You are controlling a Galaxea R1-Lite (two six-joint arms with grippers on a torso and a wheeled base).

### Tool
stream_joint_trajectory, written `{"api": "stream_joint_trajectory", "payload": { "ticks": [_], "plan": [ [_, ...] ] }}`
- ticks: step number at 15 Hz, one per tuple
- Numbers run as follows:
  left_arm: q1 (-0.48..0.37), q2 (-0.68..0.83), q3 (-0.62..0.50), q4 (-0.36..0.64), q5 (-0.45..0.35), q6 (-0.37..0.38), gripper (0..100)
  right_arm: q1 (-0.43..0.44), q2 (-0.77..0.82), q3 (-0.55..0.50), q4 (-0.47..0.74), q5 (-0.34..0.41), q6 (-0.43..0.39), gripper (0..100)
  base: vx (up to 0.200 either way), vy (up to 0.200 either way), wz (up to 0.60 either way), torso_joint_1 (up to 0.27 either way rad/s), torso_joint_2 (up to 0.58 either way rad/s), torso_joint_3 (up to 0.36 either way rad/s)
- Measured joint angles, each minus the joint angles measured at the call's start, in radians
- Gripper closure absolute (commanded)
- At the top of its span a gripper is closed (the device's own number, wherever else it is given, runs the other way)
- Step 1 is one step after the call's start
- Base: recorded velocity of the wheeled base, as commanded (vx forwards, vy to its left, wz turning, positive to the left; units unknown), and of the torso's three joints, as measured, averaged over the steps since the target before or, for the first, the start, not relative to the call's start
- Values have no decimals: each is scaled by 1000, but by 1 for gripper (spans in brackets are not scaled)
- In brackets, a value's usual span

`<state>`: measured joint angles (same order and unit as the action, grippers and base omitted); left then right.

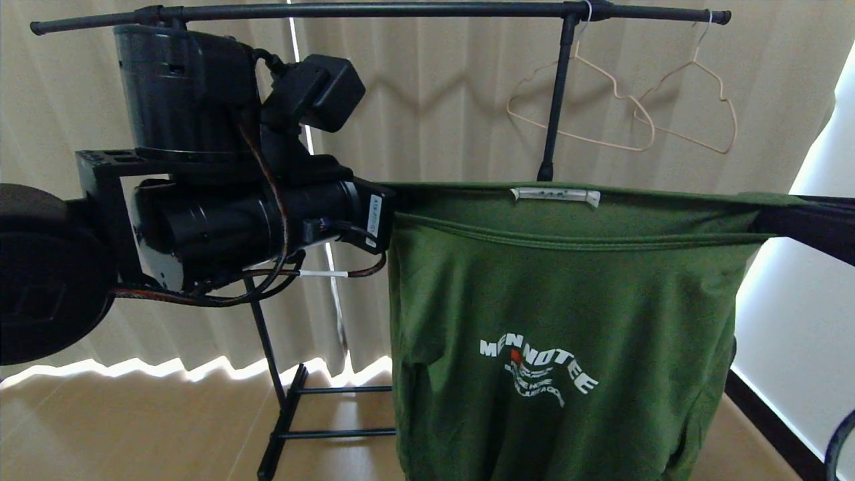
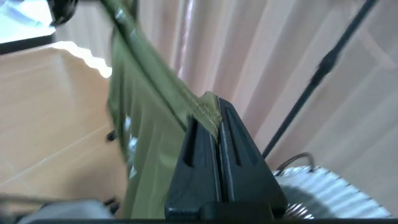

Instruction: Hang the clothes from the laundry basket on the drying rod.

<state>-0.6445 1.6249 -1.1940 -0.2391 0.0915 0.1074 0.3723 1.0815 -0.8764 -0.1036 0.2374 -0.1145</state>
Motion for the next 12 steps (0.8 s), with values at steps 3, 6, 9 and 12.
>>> {"api": "stream_joint_trajectory", "payload": {
  "ticks": [3,6,9,12],
  "plan": [
    [-2,-41,15,53,-2,-2,100,-46,70,-6,-118,-33,2,100,0,0,0,0,0,0],
    [-11,-103,55,85,-41,-2,100,-57,148,-19,-240,-39,21,100,0,0,0,0,0,0],
    [-58,-208,131,118,-106,-2,100,-53,225,-41,-346,-37,47,100,0,0,0,0,0,0],
    [-101,-269,191,117,-111,-2,100,-50,260,-47,-350,-37,49,100,0,0,0,0,0,0]
  ]
}}
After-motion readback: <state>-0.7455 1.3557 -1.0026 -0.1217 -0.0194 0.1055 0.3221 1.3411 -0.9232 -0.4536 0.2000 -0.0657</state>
